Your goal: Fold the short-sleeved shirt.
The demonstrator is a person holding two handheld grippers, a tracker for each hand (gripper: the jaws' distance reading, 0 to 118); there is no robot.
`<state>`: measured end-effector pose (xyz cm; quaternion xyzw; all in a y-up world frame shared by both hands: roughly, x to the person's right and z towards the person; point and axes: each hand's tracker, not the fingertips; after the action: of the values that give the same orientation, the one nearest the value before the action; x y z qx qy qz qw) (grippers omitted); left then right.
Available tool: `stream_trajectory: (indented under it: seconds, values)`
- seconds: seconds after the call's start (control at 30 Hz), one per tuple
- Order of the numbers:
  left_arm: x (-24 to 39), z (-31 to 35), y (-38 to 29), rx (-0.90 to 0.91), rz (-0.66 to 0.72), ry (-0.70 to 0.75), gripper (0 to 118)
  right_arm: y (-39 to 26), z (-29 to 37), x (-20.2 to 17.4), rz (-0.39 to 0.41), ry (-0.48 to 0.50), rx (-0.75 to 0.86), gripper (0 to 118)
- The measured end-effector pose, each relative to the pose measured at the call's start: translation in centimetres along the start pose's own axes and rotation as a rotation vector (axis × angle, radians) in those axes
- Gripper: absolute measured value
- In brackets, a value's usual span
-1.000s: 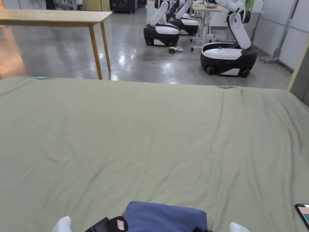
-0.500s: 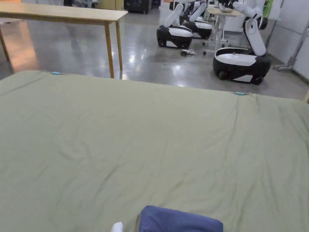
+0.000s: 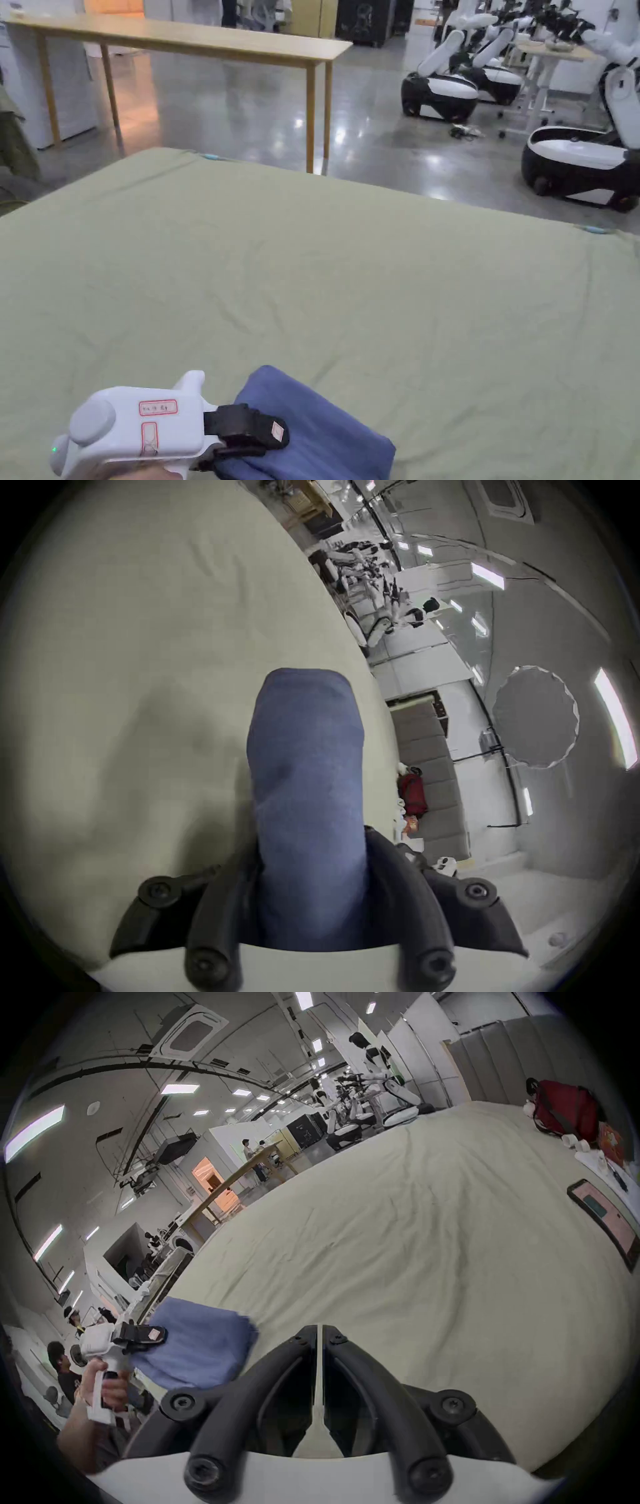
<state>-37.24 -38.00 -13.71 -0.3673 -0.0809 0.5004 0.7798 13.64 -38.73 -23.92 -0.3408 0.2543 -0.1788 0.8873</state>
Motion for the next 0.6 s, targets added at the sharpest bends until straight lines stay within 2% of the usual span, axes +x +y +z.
stream_trajectory:
  seconds: [0.2, 0.47, 0.53, 0.6]
  values:
    - [-7.1, 10.2, 7.7, 0.028, -0.065, 0.185, 26, -1.1, -1.8, -3.7, 0.029, 0.030, -0.008, 9]
    - [-14.6, 21.3, 14.9, 0.099, -0.063, 0.384, 26, -1.9, -3.7, -6.4, 0.072, 0.029, -0.031, 9]
    - [-16.2, 22.6, 15.5, 0.110, -0.021, 0.395, 26, -1.8, -3.8, -6.6, 0.073, 0.027, -0.031, 9]
    - [-15.1, 21.5, 13.4, 0.116, -0.007, 0.394, 26, -1.9, -3.9, -6.8, 0.079, 0.023, -0.033, 9]
